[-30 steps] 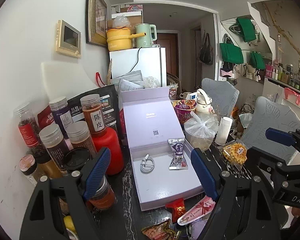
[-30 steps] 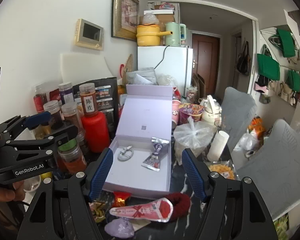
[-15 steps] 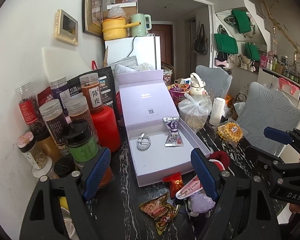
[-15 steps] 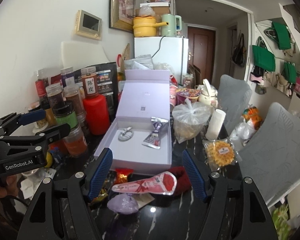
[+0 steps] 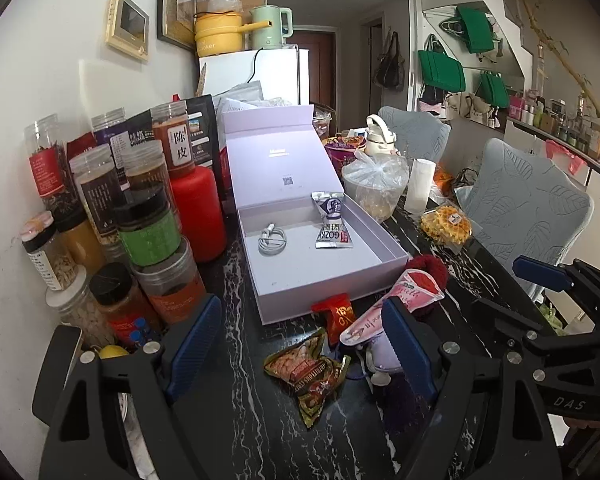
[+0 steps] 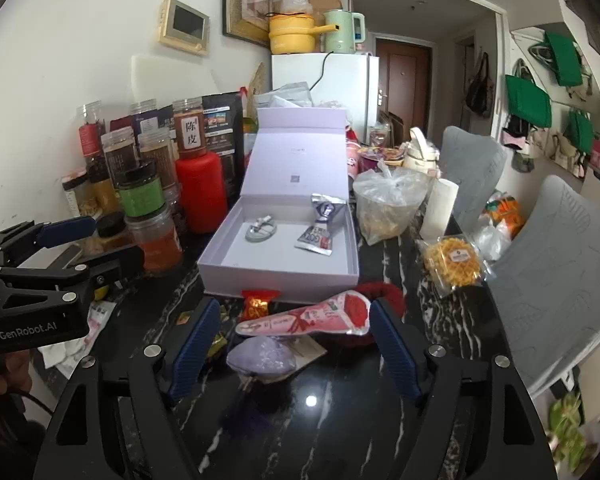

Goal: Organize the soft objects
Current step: 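Withdraw both grippers from the box back over the table, then grasp the green-red chip bag with the left gripper while the right grasps the pink rose packet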

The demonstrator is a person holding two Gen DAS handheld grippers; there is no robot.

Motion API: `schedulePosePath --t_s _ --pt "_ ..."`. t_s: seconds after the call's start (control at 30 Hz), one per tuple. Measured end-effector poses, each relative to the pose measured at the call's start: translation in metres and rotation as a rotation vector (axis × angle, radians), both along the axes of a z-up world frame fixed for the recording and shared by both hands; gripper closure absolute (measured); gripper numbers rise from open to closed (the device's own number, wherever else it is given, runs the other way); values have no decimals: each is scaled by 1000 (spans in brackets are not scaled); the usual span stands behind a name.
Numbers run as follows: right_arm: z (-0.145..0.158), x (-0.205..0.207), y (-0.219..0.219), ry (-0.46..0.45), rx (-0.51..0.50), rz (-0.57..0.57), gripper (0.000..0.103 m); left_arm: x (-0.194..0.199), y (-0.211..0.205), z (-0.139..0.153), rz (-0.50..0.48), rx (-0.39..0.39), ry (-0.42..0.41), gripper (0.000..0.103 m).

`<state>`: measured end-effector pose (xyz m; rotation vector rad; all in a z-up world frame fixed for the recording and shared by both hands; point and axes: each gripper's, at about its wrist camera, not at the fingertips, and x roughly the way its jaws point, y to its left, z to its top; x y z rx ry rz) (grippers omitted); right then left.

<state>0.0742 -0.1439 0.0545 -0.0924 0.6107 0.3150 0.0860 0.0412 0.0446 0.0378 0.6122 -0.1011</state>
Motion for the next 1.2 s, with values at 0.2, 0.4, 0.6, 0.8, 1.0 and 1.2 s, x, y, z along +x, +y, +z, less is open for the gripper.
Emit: schedulePosePath --t_s 0.2,0.4,0.6,0.8,1.0,1.2 --pt "-19 -5 1 25 1 16 25 1 2 -25 -9 -32 58 20" --pt "-41 -3 -2 80 26 26 25 4 2 -49 0 -42 103 20" --pt "-63 1 -3 114 37 20 25 8 -3 -70 -15 -39 152 20" --pt "-78 9 -8 155 69 22 25 20 -3 -94 -18 -64 228 20" --pt "-82 19 -13 152 103 4 25 34 -4 -116 -16 -67 287 20" --pt "-85 34 -19 179 161 3 25 48 -6 -131 -20 -68 325 20"
